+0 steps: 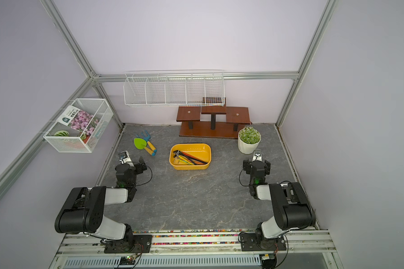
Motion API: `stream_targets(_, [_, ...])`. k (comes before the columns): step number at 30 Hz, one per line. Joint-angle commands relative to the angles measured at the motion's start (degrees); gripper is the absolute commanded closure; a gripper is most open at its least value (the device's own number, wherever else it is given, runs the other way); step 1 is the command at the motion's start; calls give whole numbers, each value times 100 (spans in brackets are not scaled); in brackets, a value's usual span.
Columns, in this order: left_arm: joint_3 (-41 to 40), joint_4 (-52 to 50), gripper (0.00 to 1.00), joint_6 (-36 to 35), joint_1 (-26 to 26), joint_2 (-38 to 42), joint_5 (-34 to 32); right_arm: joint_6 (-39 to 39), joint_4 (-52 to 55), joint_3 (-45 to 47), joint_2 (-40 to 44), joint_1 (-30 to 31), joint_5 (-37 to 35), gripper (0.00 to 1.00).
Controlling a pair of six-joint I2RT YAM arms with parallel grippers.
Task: Put the hex key on the desktop into the storage box
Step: Reset both arms
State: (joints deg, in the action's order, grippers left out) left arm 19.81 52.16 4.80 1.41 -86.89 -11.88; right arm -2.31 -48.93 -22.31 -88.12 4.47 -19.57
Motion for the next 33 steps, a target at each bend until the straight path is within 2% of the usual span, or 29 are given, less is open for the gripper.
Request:
stream_targets(1, [126, -81, 0, -124, -27, 40, 192, -140, -40, 7, 30, 1, 123, 1])
stream_targets(3, [117, -61, 0, -128, -27, 33, 192, -185, 218, -47, 108, 2, 124, 1])
stream_targets(33, [114, -66, 0, -124, -27, 35, 191, -175, 204, -64, 89, 5, 112, 1])
